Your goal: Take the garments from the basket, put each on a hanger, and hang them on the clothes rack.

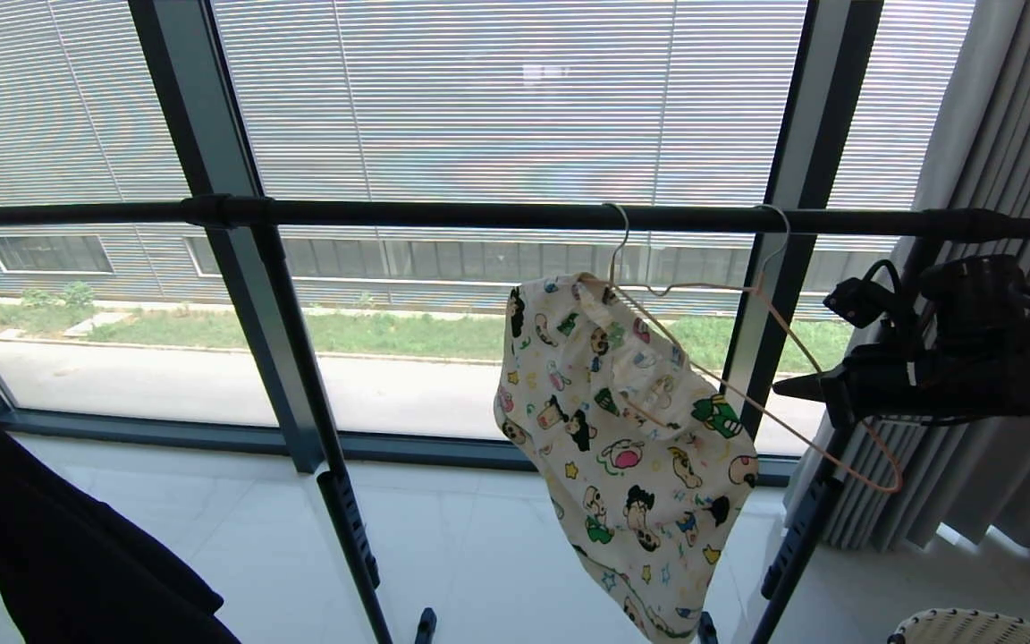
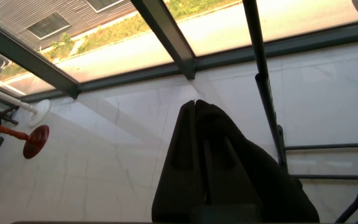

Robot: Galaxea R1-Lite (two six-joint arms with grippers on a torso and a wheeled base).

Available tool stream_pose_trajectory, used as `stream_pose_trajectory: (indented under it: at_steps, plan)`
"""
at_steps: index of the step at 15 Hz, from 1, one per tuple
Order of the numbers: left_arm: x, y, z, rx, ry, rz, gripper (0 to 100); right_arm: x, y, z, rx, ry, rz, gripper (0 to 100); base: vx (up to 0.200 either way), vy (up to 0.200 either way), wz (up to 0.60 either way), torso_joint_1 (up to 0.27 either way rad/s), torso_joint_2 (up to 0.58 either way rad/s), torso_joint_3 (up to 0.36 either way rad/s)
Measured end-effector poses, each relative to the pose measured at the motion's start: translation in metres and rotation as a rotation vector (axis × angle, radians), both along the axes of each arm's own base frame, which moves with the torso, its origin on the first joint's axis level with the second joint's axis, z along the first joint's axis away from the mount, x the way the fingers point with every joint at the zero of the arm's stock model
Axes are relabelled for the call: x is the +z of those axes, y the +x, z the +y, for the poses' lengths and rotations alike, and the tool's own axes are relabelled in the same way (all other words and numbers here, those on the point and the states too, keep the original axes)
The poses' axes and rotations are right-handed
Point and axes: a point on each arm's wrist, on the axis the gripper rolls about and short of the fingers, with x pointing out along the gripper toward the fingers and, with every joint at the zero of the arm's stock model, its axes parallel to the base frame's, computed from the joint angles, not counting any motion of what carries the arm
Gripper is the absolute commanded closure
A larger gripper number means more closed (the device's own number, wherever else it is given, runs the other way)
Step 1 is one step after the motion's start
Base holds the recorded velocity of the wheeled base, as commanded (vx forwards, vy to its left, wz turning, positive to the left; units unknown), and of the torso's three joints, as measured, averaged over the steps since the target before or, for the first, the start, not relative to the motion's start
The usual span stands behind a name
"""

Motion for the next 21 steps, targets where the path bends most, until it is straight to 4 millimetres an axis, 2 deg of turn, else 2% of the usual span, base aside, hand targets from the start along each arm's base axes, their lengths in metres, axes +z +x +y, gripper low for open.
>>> stream_pose_trajectory:
  at_steps: [5,12,16,21]
  plan:
    - [0.000,0.000,0.000,0.000,-0.001,0.000,100,0.007,-0.003,0.000,0.000,0.005,-0.022,100,0.000,0.000,0.00,0.000,0.00,0.000]
    - [0.000,-0.001,0.000,-0.001,-0.002,-0.003,100,0.031,-0.016,-0.005,-0.035,0.044,-0.114,100,0.000,0.000,0.00,0.000,0.00,0.000]
    - [0.000,-0.004,0.001,-0.001,-0.002,-0.008,100,0.032,-0.039,-0.016,-0.105,0.017,-0.114,100,0.000,0.000,0.00,0.000,0.00,0.000]
    - [0.000,-0.004,0.001,0.001,-0.003,-0.011,100,0.034,-0.077,-0.032,-0.231,-0.023,-0.129,100,0.000,0.000,0.00,0.000,0.00,0.000]
